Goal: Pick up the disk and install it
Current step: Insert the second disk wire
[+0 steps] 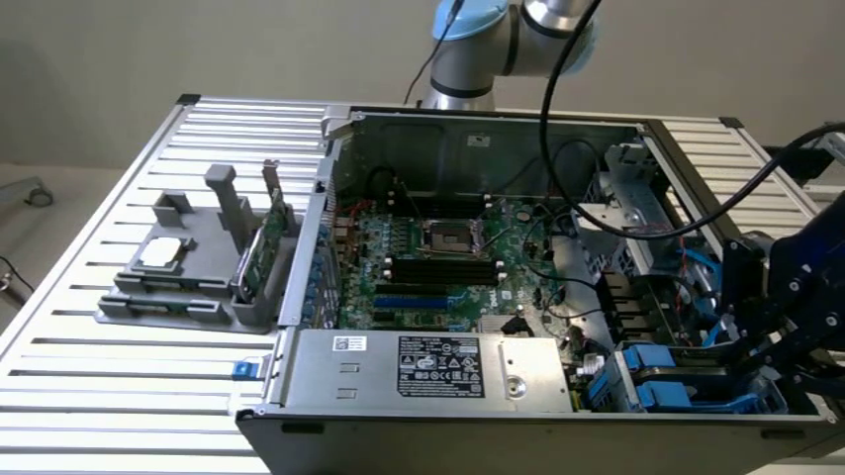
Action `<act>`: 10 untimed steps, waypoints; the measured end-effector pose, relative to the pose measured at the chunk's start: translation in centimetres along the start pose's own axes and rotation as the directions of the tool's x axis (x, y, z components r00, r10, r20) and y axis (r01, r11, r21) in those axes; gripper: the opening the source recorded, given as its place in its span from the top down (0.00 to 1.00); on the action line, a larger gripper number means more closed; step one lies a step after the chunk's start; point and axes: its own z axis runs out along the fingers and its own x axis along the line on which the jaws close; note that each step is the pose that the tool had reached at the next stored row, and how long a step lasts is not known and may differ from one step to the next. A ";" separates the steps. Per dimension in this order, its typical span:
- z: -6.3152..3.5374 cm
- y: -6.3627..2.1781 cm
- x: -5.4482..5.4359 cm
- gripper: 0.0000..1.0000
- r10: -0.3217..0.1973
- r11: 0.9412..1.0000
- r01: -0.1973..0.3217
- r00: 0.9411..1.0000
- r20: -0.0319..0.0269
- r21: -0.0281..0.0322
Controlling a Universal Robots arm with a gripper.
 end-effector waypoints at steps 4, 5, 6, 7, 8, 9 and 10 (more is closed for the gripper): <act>-1.36 -0.05 0.2 0.82 0.001 1.000 -0.001 1.000 0.001 0.000; -1.58 -0.07 0.2 0.82 0.002 1.000 -0.002 1.000 0.003 0.001; -1.64 -0.08 0.2 0.82 0.002 1.000 -0.002 1.000 0.005 0.002; -1.63 -0.12 0.3 0.82 0.003 1.000 -0.003 1.000 0.009 0.003; -1.65 -0.13 0.3 0.82 0.003 1.000 -0.003 1.000 0.013 0.004; -1.64 -0.16 0.3 0.82 0.004 1.000 -0.004 1.000 0.014 0.005; -1.62 -0.25 0.4 0.82 0.006 1.000 -0.006 1.000 0.015 0.005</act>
